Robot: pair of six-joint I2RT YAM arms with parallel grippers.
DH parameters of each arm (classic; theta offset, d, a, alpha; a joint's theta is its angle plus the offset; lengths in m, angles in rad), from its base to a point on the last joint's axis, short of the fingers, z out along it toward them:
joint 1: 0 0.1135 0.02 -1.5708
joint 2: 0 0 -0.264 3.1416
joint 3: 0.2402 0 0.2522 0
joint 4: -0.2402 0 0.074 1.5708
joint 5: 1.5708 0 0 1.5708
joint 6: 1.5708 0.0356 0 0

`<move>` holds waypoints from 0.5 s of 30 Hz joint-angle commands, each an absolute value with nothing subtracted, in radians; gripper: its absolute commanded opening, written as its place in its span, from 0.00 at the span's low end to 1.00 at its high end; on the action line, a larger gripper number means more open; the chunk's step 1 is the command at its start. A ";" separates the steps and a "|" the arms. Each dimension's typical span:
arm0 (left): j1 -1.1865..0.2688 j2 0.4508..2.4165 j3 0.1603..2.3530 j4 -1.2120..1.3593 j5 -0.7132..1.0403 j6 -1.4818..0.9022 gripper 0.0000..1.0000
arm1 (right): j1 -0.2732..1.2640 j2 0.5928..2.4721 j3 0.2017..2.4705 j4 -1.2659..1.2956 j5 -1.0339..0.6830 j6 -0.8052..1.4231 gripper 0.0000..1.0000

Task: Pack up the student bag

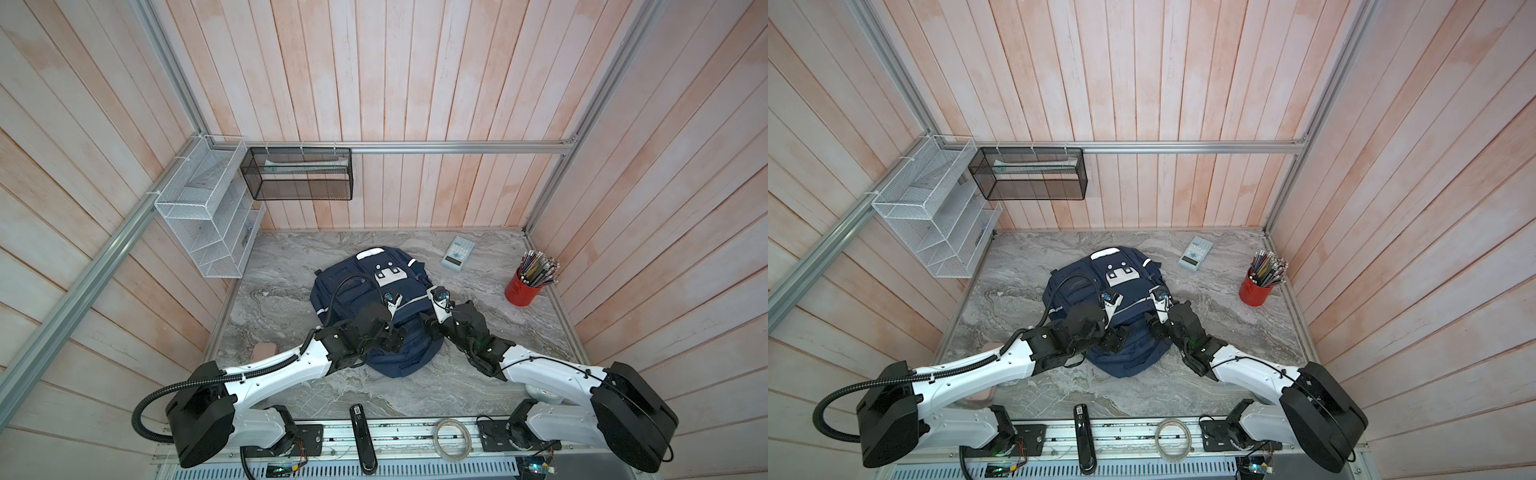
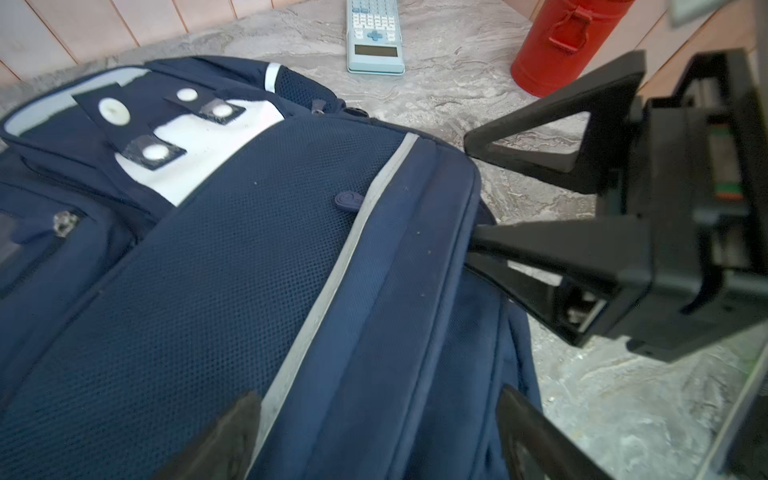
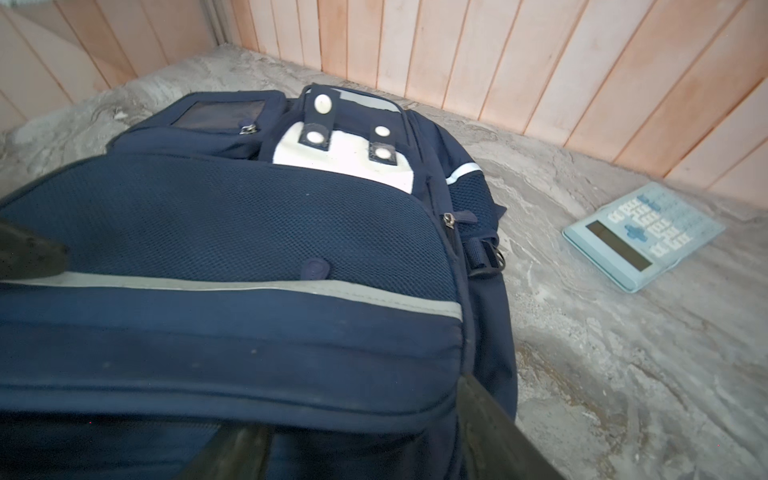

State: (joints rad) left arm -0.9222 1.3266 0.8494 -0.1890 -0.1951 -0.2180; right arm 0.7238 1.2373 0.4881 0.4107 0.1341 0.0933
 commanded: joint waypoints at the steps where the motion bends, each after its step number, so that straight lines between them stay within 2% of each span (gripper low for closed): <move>1: -0.920 1.384 0.927 -0.249 -0.355 -0.158 0.91 | 0.702 1.227 0.492 0.420 0.075 0.193 0.68; 2: -0.913 1.411 0.954 -0.281 -0.419 -0.168 0.89 | 0.700 1.224 0.492 0.425 0.064 0.192 0.68; 4: -0.883 1.457 0.994 -0.323 -0.425 -0.166 0.74 | 0.697 1.229 0.486 0.440 0.062 0.206 0.69; 5: -0.866 1.476 1.007 -0.331 -0.405 -0.166 0.60 | 0.693 1.238 0.489 0.435 0.069 0.226 0.69; 8: -0.814 1.503 1.023 -0.345 -0.345 -0.218 0.02 | 0.660 1.296 0.512 0.387 0.104 0.317 0.70; 10: -0.778 1.489 1.018 -0.348 -0.288 -0.264 0.00 | 0.622 1.342 0.530 0.363 0.093 0.373 0.70; 12: -0.750 1.446 0.998 -0.328 -0.180 -0.323 0.00 | 0.572 1.402 0.554 0.376 0.013 0.409 0.70; 15: -0.738 1.360 0.944 -0.227 0.068 -0.428 0.00 | 0.534 1.502 0.629 0.426 -0.059 0.429 0.70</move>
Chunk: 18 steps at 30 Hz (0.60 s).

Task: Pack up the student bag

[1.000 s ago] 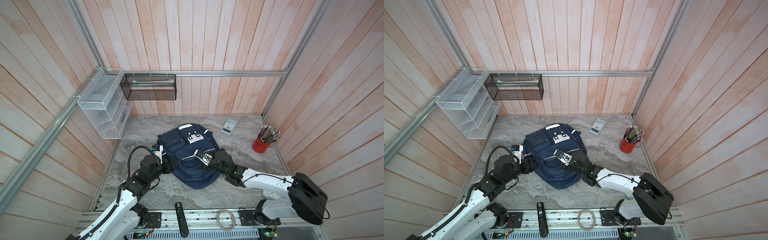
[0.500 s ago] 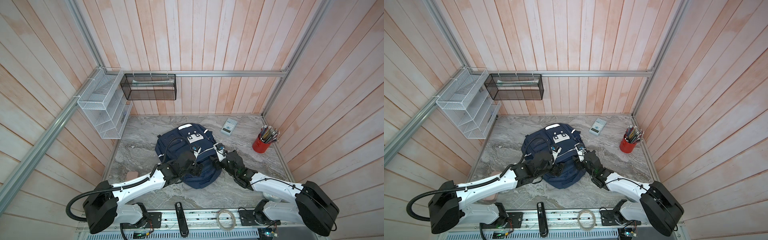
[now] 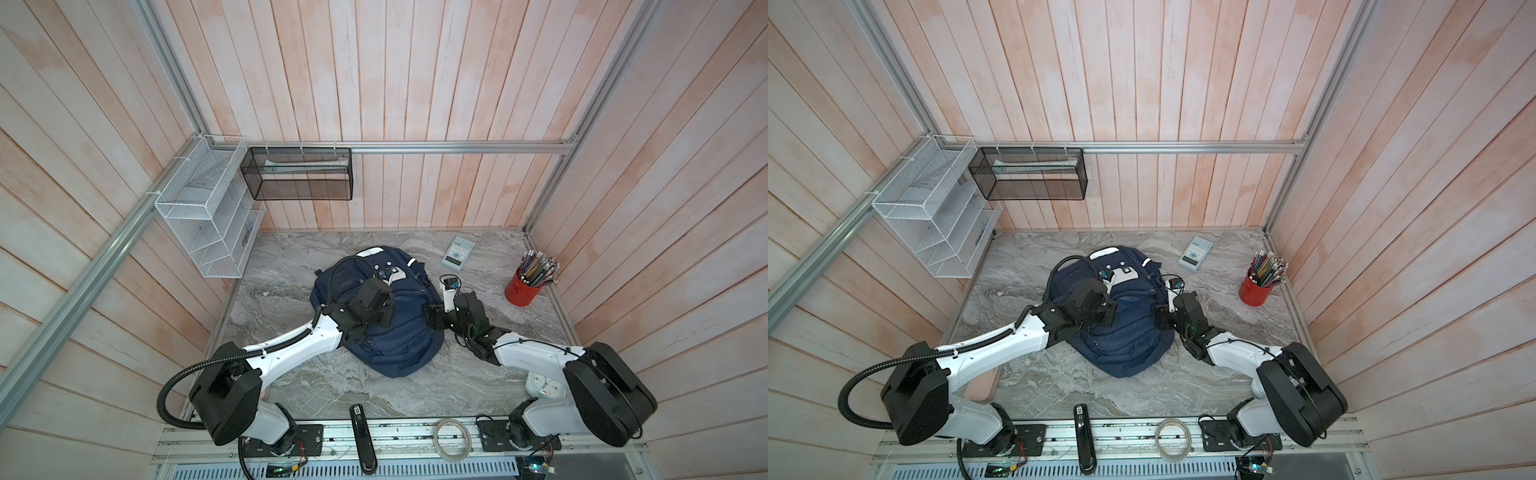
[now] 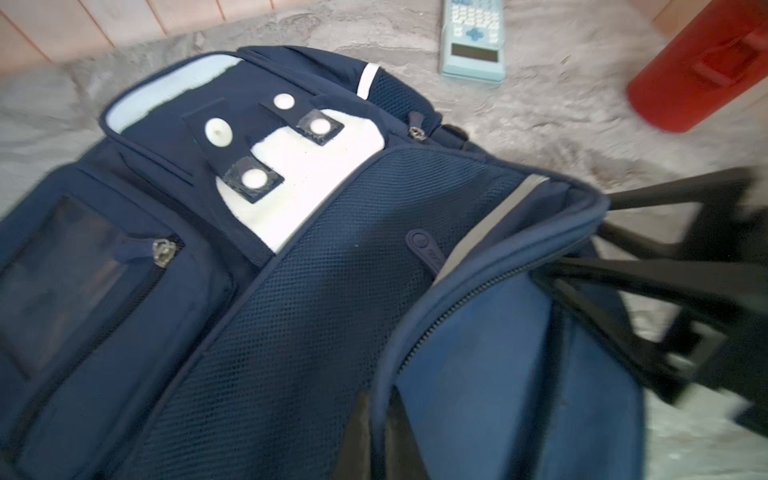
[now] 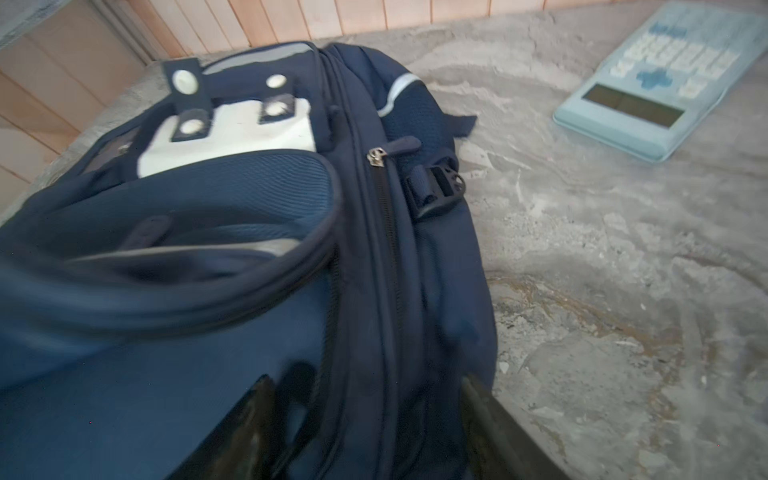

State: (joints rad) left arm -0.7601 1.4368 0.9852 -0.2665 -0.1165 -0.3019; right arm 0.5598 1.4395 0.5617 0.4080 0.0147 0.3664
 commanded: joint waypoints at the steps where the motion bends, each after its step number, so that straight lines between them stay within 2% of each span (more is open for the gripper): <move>1: -0.741 1.339 0.928 -0.188 0.131 -0.468 0.00 | 0.531 1.537 0.663 0.435 -0.066 0.421 0.70; 6: -0.741 1.346 0.882 -0.061 0.305 -0.601 0.00 | 0.523 1.723 0.926 0.399 -0.185 0.361 0.69; 9: -0.731 1.385 0.893 -0.072 0.239 -0.617 0.00 | 0.519 1.778 1.004 0.388 -0.213 0.350 0.70; 13: -0.642 1.416 0.865 0.073 0.313 -0.703 0.00 | 0.495 1.791 1.056 0.357 -0.259 0.266 0.70; 15: -0.599 1.444 0.854 0.151 0.315 -0.739 0.00 | 0.471 1.761 1.075 0.255 -0.202 0.260 0.73; 18: -0.547 1.493 0.872 0.170 0.278 -0.732 0.00 | 0.415 1.679 0.982 0.278 -0.137 0.358 0.76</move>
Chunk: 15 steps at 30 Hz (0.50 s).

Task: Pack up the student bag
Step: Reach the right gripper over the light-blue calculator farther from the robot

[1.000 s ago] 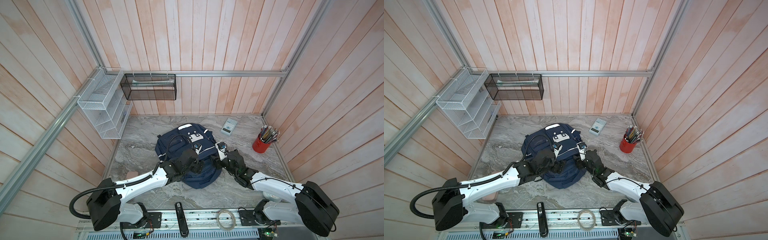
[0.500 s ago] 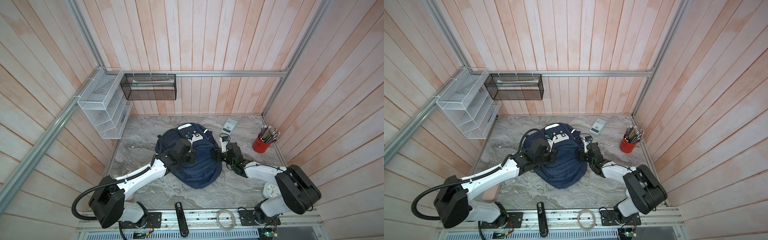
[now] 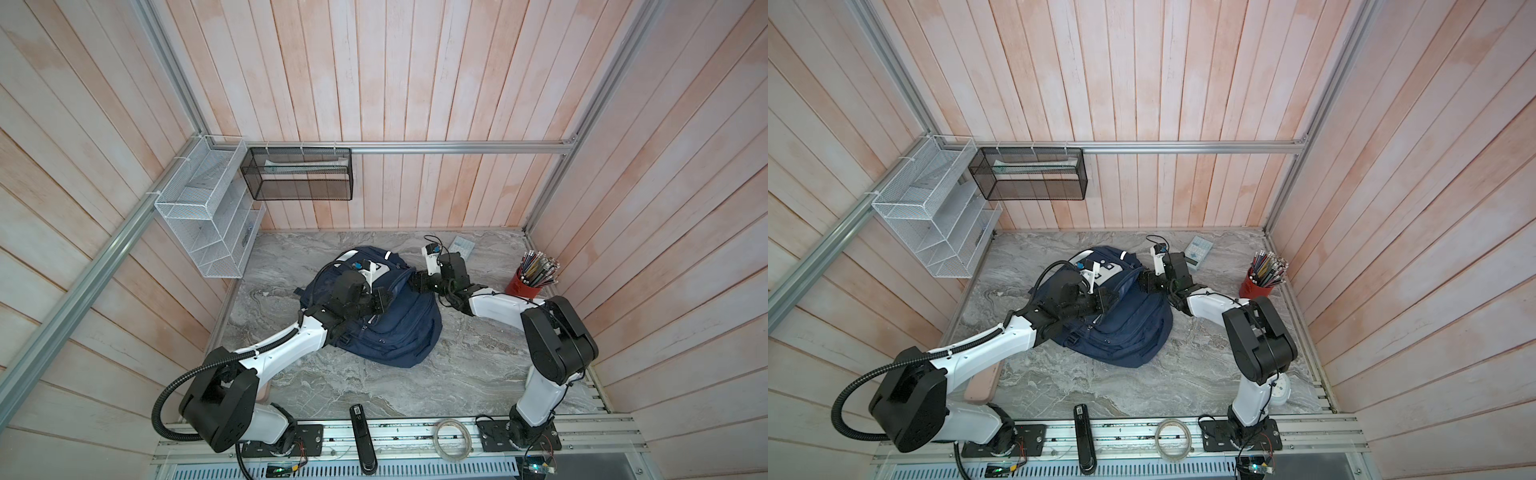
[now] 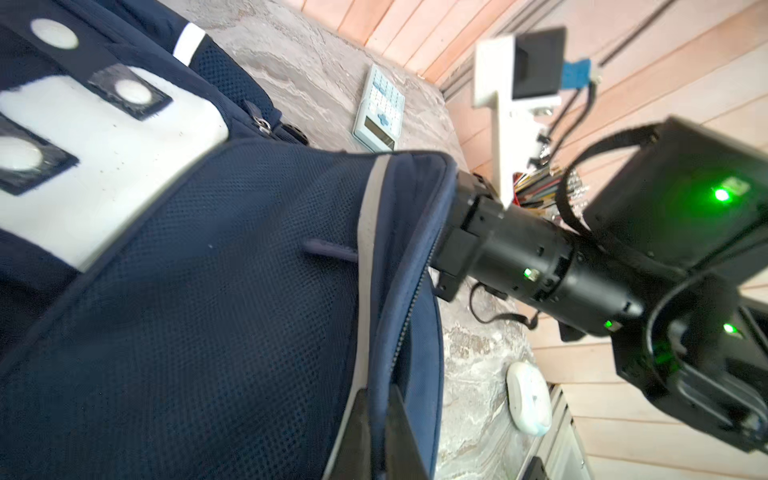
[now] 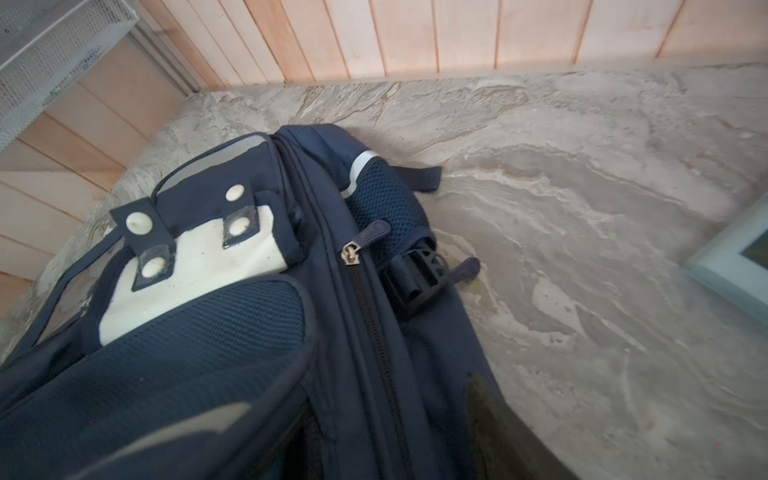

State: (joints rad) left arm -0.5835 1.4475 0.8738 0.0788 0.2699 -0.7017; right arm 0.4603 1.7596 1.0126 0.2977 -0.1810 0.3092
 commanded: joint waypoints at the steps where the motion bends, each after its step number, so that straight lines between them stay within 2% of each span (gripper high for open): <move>1: -0.545 1.506 0.889 0.157 0.262 -0.721 0.00 | 0.391 1.655 0.949 0.296 -0.135 0.396 0.84; 2: -0.544 1.514 0.898 0.153 0.248 -0.715 0.00 | 0.373 1.647 0.938 0.298 -0.134 0.416 0.84; 4: -0.543 1.523 0.899 0.176 0.255 -0.722 0.00 | 0.343 1.658 0.945 0.292 -0.112 0.422 0.92; 7: -0.542 1.540 0.895 0.223 0.313 -0.745 0.00 | 0.312 1.721 1.004 0.257 0.009 0.434 0.97; 15: -0.544 1.517 0.855 0.245 0.305 -0.759 0.00 | 0.235 2.022 1.388 -0.019 0.289 0.450 0.98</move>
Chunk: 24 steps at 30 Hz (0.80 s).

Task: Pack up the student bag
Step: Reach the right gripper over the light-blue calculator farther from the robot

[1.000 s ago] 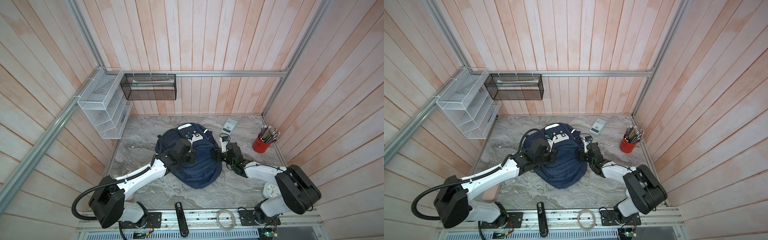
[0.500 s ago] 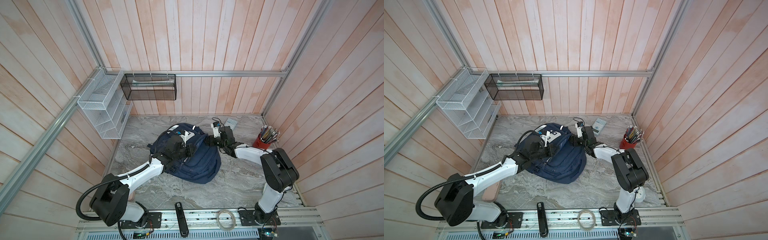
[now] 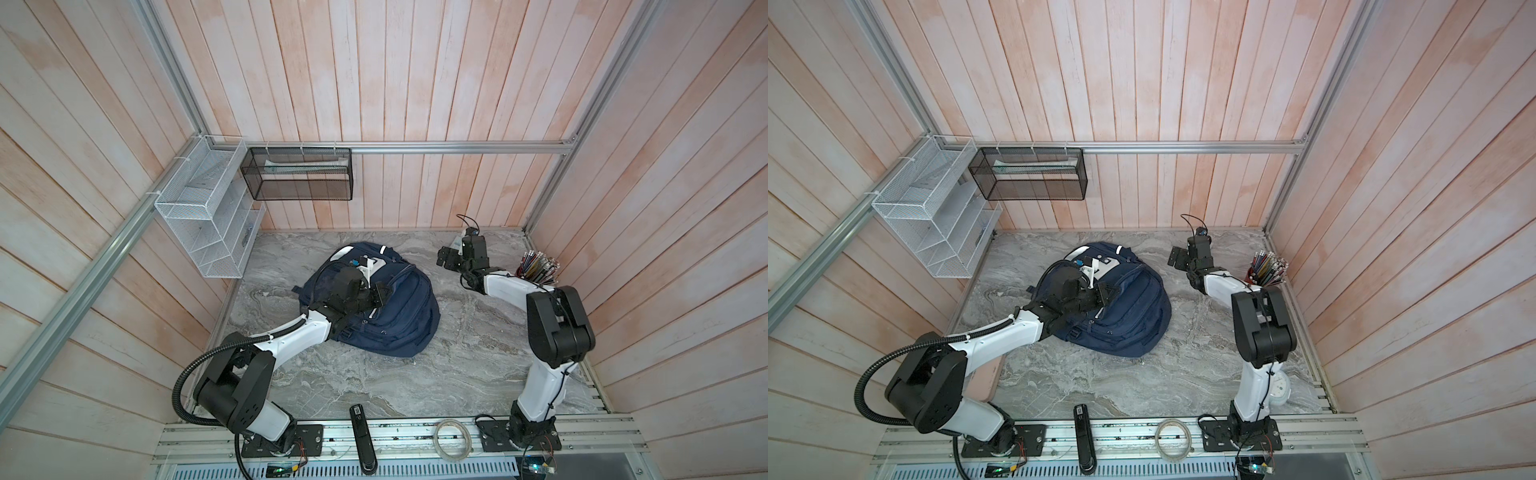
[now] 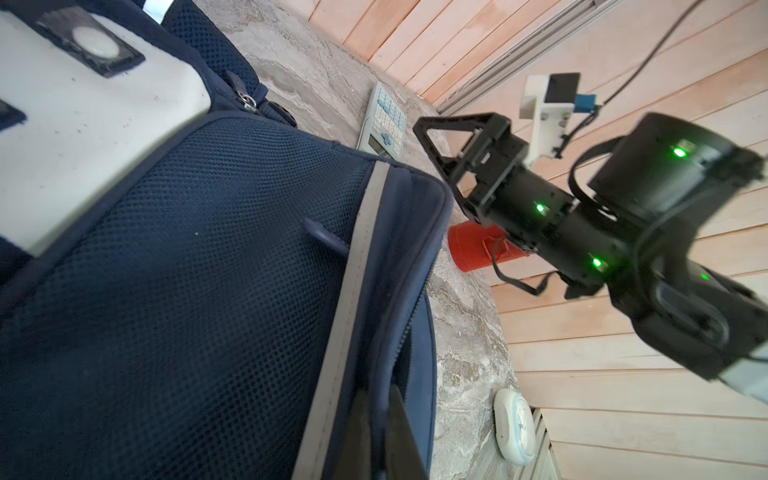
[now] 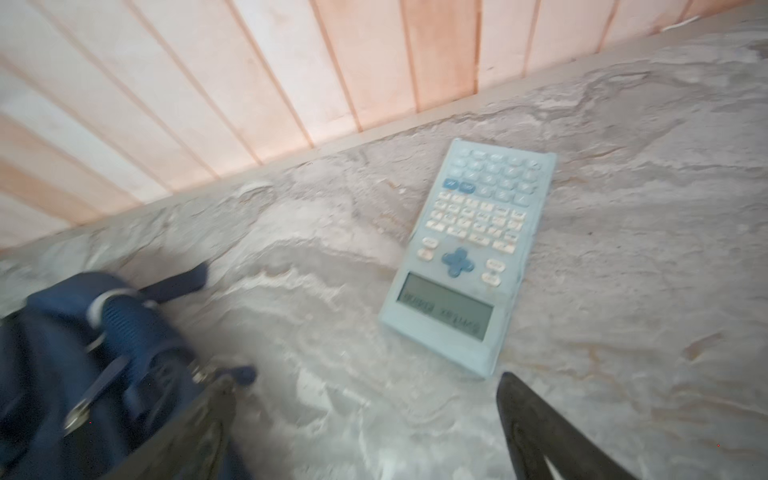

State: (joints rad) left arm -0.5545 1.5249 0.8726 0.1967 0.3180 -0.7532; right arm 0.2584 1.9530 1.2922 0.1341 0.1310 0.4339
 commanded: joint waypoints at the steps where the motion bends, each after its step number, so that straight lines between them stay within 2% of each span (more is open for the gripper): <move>1: -0.545 1.522 0.854 0.250 0.317 -0.761 0.00 | 0.225 2.053 1.429 -0.046 0.299 0.454 0.98; 6: -0.546 1.530 0.807 0.341 0.355 -0.799 0.00 | 0.185 2.193 1.637 -0.159 0.287 0.458 0.98; 13: -0.546 1.536 0.805 0.341 0.359 -0.778 0.00 | 0.184 2.361 1.875 -0.299 0.289 0.446 0.98; 24: -0.542 1.478 0.772 0.347 0.331 -0.752 0.00 | 0.186 2.479 2.015 -0.404 0.308 0.398 0.98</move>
